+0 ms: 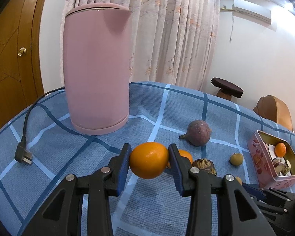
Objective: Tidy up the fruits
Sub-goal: 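Carry the small orange and yellow-green fruit into the pink tin and release both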
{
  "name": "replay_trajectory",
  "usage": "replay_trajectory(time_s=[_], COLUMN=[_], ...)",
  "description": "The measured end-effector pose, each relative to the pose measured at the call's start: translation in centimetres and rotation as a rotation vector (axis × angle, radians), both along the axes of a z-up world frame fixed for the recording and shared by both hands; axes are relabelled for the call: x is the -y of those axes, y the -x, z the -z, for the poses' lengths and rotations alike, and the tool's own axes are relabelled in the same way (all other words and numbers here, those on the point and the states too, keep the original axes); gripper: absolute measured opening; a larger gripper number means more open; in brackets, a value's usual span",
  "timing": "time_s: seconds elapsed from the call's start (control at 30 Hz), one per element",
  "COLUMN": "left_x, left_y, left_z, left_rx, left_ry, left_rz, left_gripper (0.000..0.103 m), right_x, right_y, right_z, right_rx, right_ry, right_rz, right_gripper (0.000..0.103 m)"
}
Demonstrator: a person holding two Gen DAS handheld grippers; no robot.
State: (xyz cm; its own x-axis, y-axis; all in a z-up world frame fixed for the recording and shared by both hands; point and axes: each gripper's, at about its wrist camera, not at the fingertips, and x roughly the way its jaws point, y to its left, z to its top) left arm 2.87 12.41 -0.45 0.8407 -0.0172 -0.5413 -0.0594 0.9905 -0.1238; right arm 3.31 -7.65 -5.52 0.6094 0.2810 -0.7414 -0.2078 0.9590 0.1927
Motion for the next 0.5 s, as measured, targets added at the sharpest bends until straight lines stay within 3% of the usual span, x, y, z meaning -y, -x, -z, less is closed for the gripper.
replay_trajectory(time_s=[0.33,0.5], left_x=[2.2,5.5], left_y=[0.5,0.6], left_z=[-0.2,-0.3], left_rx=[0.026,0.024], left_ry=[0.015,0.049], left_rz=[0.007,0.080], left_gripper=[0.041,0.041], right_x=[1.8,3.8], right_y=[2.8,4.1], right_z=[-3.9,-5.3], right_rx=[0.207,0.316], right_ry=[0.059,0.133], right_rz=[0.048,0.103], right_gripper=[0.028,0.028])
